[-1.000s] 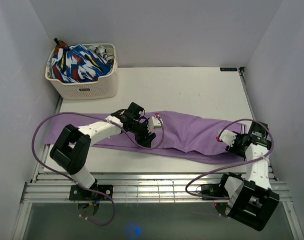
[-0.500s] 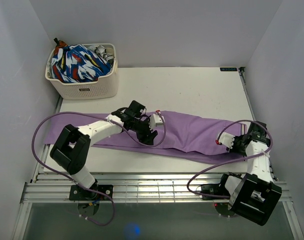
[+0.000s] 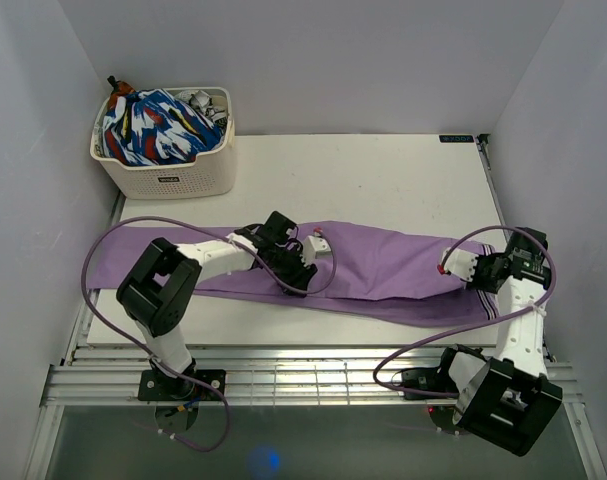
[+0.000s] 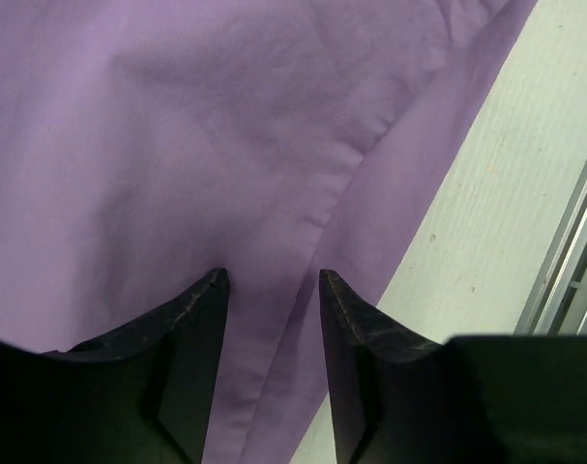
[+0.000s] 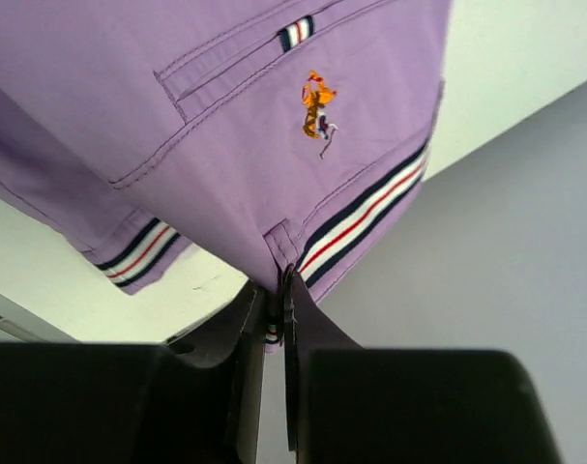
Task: Fold and stack the trousers
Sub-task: Fold the trousers
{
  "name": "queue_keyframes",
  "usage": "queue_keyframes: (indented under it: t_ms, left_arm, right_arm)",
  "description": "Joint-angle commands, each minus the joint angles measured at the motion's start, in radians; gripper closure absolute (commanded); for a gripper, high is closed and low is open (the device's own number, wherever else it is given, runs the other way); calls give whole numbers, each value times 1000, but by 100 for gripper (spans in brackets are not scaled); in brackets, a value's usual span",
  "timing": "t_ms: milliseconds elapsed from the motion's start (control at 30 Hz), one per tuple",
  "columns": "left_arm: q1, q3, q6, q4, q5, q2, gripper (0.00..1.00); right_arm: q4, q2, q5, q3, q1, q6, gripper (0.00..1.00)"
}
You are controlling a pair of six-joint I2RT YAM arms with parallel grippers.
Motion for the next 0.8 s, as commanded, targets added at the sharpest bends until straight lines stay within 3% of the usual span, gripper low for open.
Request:
queue_keyframes:
  t_ms: [0, 200, 500, 767]
  left_arm:
    - [-3, -60, -10, 25, 11, -87, 44]
    - [-3, -101, 85, 43, -34, -206, 43]
    - [-4, -149, 252, 19, -61, -216, 59]
    - [-7, -145, 300, 65, -65, -196, 59]
  right_arm:
    - [-40, -3, -40, 89, -6, -10, 92]
    - [-26, 61, -51, 126, -6, 46, 92]
    - [-53, 133, -77, 200, -6, 98, 92]
    - [-63, 173, -70, 215, -6, 123, 92]
